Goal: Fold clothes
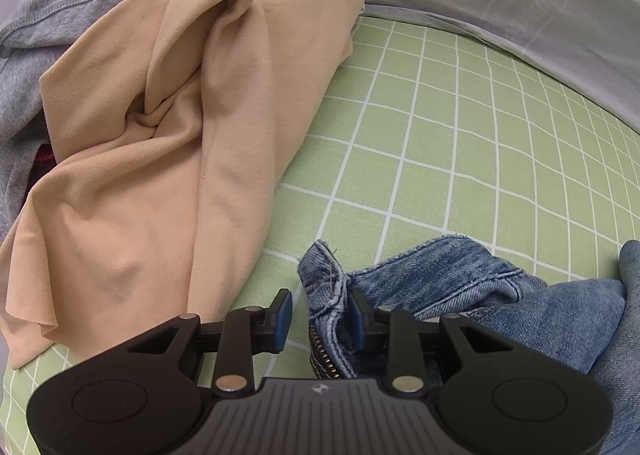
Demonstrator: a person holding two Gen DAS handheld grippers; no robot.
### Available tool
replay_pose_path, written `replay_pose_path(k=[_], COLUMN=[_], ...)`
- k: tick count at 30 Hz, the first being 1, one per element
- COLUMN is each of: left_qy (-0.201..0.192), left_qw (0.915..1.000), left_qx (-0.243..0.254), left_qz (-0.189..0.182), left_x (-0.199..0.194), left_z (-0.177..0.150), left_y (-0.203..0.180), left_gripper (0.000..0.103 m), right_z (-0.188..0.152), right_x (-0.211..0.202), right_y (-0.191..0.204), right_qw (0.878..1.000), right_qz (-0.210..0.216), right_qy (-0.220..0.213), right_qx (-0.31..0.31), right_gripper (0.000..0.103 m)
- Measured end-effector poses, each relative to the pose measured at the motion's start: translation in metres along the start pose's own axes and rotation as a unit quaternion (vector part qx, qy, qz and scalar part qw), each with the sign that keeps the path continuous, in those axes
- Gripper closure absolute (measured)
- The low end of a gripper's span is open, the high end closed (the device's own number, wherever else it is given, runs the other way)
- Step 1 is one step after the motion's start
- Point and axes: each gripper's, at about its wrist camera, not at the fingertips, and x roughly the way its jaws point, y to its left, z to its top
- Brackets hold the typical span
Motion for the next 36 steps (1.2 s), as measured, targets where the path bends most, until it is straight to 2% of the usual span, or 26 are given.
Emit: replay_pose_path(k=[1, 2, 4, 7, 9, 12, 16, 20, 24, 27, 28, 29, 31, 32, 33, 35, 36], left_qy=[0.000, -0.001, -0.002, -0.002, -0.002, -0.001, -0.002, -0.003, -0.002, 0.001, 0.002, 0.003, 0.007, 0.009, 0.010, 0.012, 0.013], left_qw=[1.0000, 1.0000, 1.0000, 1.0000, 1.0000, 1.0000, 1.0000, 0.9999, 0.9998, 0.9998, 0.9998, 0.9998, 0.9999, 0.9999, 0.9999, 0.9999, 0.9999], left_qx=[0.000, 0.000, 0.002, 0.005, 0.005, 0.004, 0.003, 0.009, 0.015, 0.016, 0.015, 0.014, 0.007, 0.002, 0.000, 0.000, 0.000], left_qz=[0.001, 0.002, 0.004, 0.006, 0.006, 0.006, 0.008, 0.012, 0.012, 0.011, 0.010, 0.010, 0.007, 0.005, 0.004, 0.004, 0.005], left_x=[0.000, 0.000, -0.001, -0.001, -0.002, -0.002, -0.002, -0.003, -0.001, -0.001, -0.001, -0.001, 0.000, 0.000, 0.000, -0.001, -0.001], left_z=[0.000, 0.000, 0.000, -0.001, -0.001, -0.001, -0.001, -0.001, 0.000, 0.001, 0.002, 0.002, 0.004, 0.004, 0.004, 0.004, 0.004], left_y=[0.000, -0.001, -0.001, -0.002, -0.001, -0.001, -0.002, -0.003, -0.003, -0.002, -0.002, -0.001, 0.000, 0.001, 0.001, 0.001, 0.001], left_gripper=[0.070, 0.070, 0.070, 0.070, 0.070, 0.070, 0.070, 0.070, 0.070, 0.070, 0.070, 0.070, 0.070, 0.070, 0.070, 0.070, 0.070], right_z=[0.004, 0.007, 0.014, 0.030, 0.043, 0.055, 0.031, 0.006, -0.044, -0.042, -0.040, -0.039, -0.036, -0.035, -0.033, -0.027, -0.022], right_x=[0.001, 0.002, 0.000, -0.024, -0.056, -0.110, -0.109, -0.106, -0.059, -0.061, -0.063, -0.064, -0.067, -0.069, -0.070, -0.069, -0.065], right_y=[-0.001, -0.002, -0.004, -0.012, -0.022, -0.045, -0.087, -0.130, -0.165, -0.162, -0.160, -0.158, -0.155, -0.153, -0.152, -0.143, -0.136], right_qw=[1.000, 1.000, 1.000, 0.996, 0.989, 0.974, 0.983, 0.985, 0.988, 0.991, 0.992, 0.993, 0.994, 0.994, 0.994, 0.994, 0.995], right_qz=[0.004, 0.008, 0.021, 0.069, 0.102, 0.125, 0.046, -0.039, -0.105, -0.098, -0.095, -0.092, -0.085, -0.082, -0.079, -0.059, -0.040], right_qy=[0.001, 0.003, 0.004, -0.035, -0.086, -0.168, -0.155, -0.136, -0.019, -0.034, -0.041, -0.048, -0.062, -0.069, -0.076, -0.085, -0.086], right_qx=[0.006, 0.011, 0.021, 0.045, 0.065, 0.087, 0.092, 0.094, 0.109, 0.080, 0.069, 0.059, 0.038, 0.027, 0.017, -0.015, -0.039], right_gripper=[0.070, 0.084, 0.099, 0.102, 0.102, 0.102, 0.102, 0.102, 0.101, 0.097, 0.092, 0.082, 0.078, 0.073, 0.058, 0.045, 0.045])
